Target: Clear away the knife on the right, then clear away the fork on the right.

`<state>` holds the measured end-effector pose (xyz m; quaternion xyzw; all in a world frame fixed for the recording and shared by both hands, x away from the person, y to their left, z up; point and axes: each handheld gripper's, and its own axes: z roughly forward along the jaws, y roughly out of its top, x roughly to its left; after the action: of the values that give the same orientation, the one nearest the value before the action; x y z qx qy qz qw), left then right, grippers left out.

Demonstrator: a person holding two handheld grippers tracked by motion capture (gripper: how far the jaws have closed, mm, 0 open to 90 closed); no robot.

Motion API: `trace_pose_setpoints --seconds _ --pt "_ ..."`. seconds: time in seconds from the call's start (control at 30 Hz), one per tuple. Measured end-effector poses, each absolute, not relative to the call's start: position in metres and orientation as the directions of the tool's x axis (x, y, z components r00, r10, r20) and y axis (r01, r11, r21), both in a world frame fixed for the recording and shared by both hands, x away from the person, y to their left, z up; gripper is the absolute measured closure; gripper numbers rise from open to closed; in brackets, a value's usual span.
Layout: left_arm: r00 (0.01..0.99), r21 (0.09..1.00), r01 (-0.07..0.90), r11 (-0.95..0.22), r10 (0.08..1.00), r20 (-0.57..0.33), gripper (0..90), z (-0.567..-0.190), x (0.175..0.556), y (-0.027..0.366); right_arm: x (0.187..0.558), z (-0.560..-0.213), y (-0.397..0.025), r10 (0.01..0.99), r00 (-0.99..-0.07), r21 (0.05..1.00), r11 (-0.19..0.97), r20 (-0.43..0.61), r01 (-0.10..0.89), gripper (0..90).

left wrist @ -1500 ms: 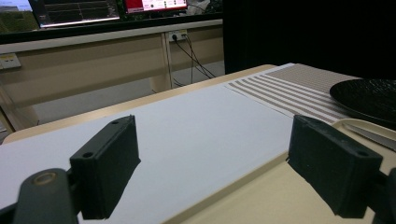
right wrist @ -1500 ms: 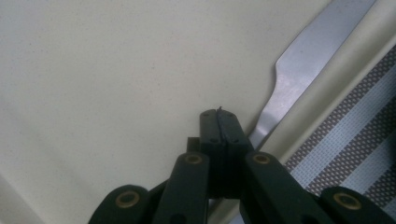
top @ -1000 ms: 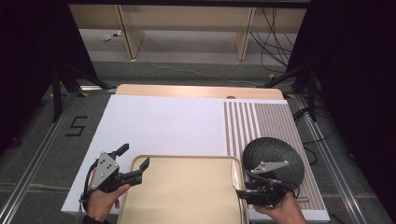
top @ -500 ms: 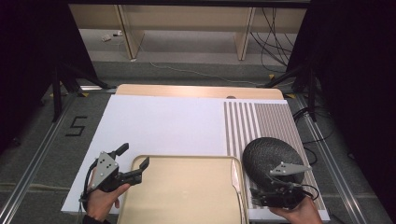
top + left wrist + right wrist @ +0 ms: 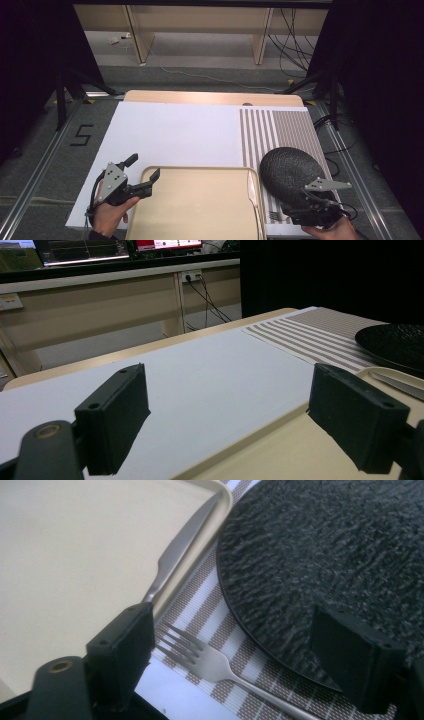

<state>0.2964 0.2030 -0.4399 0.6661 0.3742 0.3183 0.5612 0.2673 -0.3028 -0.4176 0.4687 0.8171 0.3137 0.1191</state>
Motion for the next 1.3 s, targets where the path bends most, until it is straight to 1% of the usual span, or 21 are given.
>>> trace_pose_setpoints --seconds 0.13,0.3,0.33,0.37,0.5,0.53,0.57,0.6,0.67,0.7,0.73,0.77,0.83,0.87,1.0,1.03,1.13,1.17,1.2,1.23,1.3 --pt "0.518 0.986 0.14 -0.091 0.856 0.006 16.0 -0.439 0.295 0.204 0.267 -0.419 -0.306 0.846 -0.525 0.616 0.367 0.09 0.697 16.2" --pt "0.52 0.986 0.138 -0.092 0.854 0.007 16.0 -0.439 0.295 0.204 0.266 -0.421 -0.311 0.848 -0.523 0.618 0.37 0.08 0.694 15.4" --pt "0.521 0.986 0.14 -0.095 0.854 0.008 16.0 -0.44 0.295 0.204 0.266 -0.421 -0.312 0.847 -0.527 0.615 0.377 0.075 0.693 15.4" --pt "0.521 0.986 0.14 -0.093 0.853 0.006 16.0 -0.44 0.295 0.204 0.264 -0.42 -0.312 0.862 -0.499 0.599 0.355 0.088 0.718 15.4" --pt "0.519 0.986 0.137 -0.09 0.855 0.006 16.0 -0.44 0.294 0.204 0.264 -0.422 -0.315 0.859 -0.505 0.586 0.37 0.079 0.721 15.4" --pt "0.519 0.987 0.136 -0.09 0.855 0.007 16.0 -0.439 0.294 0.205 0.263 -0.422 -0.315 0.865 -0.496 0.589 0.36 0.08 0.724 15.4" --pt "0.517 0.987 0.135 -0.09 0.856 0.007 16.0 -0.439 0.294 0.205 0.26 -0.421 -0.312 0.884 -0.455 0.565 0.322 0.108 0.76 15.5" --pt "0.517 0.987 0.137 -0.09 0.856 0.006 16.0 -0.439 0.294 0.205 0.26 -0.423 -0.312 0.887 -0.452 0.583 0.317 0.098 0.748 15.5" --pt "0.521 0.986 0.139 -0.096 0.854 0.01 16.0 -0.44 0.294 0.204 0.262 -0.422 -0.317 0.876 -0.478 0.555 0.367 0.065 0.747 15.7" --pt "0.523 0.986 0.138 -0.096 0.852 0.009 16.0 -0.44 0.294 0.203 0.262 -0.424 -0.32 0.871 -0.488 0.566 0.376 0.054 0.733 15.7" --pt "0.523 0.986 0.137 -0.096 0.852 0.01 16.0 -0.44 0.294 0.203 0.259 -0.423 -0.318 0.895 -0.438 0.559 0.322 0.082 0.764 15.7" --pt "0.525 0.986 0.137 -0.095 0.851 0.009 16.0 -0.439 0.294 0.203 0.26 -0.424 -0.321 0.886 -0.458 0.563 0.343 0.071 0.752 15.7" --pt "0.527 0.986 0.136 -0.097 0.85 0.011 16.0 -0.44 0.294 0.203 0.26 -0.424 -0.323 0.894 -0.442 0.555 0.33 0.076 0.764 15.8" --pt "0.526 0.986 0.138 -0.096 0.85 0.009 16.0 -0.44 0.294 0.203 0.259 -0.423 -0.325 0.891 -0.446 0.531 0.342 0.078 0.776 15.8" --pt "0.529 0.986 0.135 -0.094 0.849 0.009 16.0 -0.44 0.294 0.203 0.26 -0.426 -0.331 0.888 -0.457 0.54 0.363 0.046 0.76 16.2" --pt "0.529 0.986 0.135 -0.097 0.848 0.011 16.0 -0.44 0.294 0.203 0.258 -0.424 -0.33 0.905 -0.421 0.512 0.332 0.066 0.792 16.2" --pt "0.527 0.987 0.135 -0.091 0.85 0.006 16.0 -0.44 0.293 0.204 0.259 -0.424 -0.335 0.911 -0.405 0.511 0.313 0.076 0.801 16.2" --pt "0.525 0.987 0.137 -0.089 0.851 0.004 16.0 -0.44 0.293 0.204 0.259 -0.425 -0.337 0.909 -0.409 0.512 0.314 0.08 0.8 16.2" --pt "0.525 0.986 0.137 -0.09 0.851 0.004 16.0 -0.44 0.293 0.204 0.26 -0.427 -0.339 0.902 -0.427 0.526 0.335 0.059 0.782 16.2" --pt "0.525 0.986 0.138 -0.09 0.851 0.004 16.0 -0.44 0.294 0.204 0.259 -0.426 -0.338 0.914 -0.401 0.504 0.314 0.07 0.804 16.2" --pt "0.526 0.986 0.138 -0.09 0.851 0.004 16.0 -0.44 0.294 0.204 0.26 -0.428 -0.339 0.911 -0.406 0.491 0.323 0.07 0.809 16.2"
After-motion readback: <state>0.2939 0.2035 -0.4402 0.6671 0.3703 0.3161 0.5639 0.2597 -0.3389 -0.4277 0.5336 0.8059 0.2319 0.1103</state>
